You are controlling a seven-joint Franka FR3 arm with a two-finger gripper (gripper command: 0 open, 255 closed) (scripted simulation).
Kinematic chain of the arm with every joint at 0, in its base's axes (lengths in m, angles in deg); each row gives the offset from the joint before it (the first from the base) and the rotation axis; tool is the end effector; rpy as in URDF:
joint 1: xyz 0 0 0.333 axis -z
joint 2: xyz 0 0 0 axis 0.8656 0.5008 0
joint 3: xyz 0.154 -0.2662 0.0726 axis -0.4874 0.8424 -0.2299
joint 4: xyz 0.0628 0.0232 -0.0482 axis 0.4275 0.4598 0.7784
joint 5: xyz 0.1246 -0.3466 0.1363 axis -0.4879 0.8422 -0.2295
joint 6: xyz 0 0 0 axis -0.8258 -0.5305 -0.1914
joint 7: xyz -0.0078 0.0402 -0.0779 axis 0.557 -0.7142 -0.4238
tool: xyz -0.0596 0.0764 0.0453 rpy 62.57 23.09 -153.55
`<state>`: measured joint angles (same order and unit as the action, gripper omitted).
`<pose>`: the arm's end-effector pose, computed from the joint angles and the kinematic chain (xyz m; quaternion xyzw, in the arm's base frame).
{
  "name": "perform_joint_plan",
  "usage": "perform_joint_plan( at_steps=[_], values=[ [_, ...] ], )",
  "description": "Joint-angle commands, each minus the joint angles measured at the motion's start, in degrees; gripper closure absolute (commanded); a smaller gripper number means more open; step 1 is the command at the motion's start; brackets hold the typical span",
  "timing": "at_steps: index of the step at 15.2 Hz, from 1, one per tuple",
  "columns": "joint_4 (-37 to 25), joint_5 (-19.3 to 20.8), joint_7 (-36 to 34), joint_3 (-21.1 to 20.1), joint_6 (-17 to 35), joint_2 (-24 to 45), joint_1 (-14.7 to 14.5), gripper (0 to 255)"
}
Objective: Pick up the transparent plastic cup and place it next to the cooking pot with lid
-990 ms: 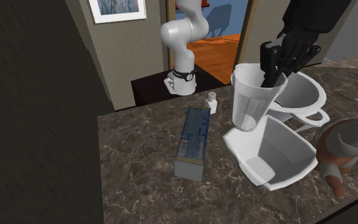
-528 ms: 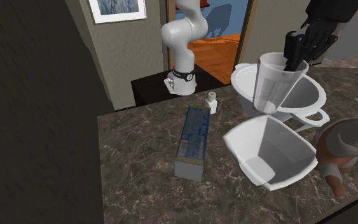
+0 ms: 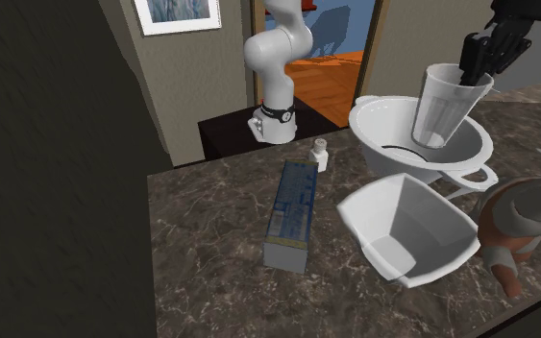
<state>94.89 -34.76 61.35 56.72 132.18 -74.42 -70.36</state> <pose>0.5640 0.0553 0.5667 0.9951 -0.0676 -0.0235 0.0678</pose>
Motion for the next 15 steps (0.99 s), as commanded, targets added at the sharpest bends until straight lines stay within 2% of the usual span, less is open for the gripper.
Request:
perform_joint_plan(
  at_steps=[1, 8, 15],
  values=[
    [0.7, -0.1, -3.2, -1.5, -0.4, -0.7, -1.6, 255],
    [-1.6, -0.8, -12.4, -6.0, -2.1, 1.0, -6.5, 255],
    [-7.7, -1.0, -21.3, -10.2, -4.5, 5.6, -11.5, 255]
  ],
)
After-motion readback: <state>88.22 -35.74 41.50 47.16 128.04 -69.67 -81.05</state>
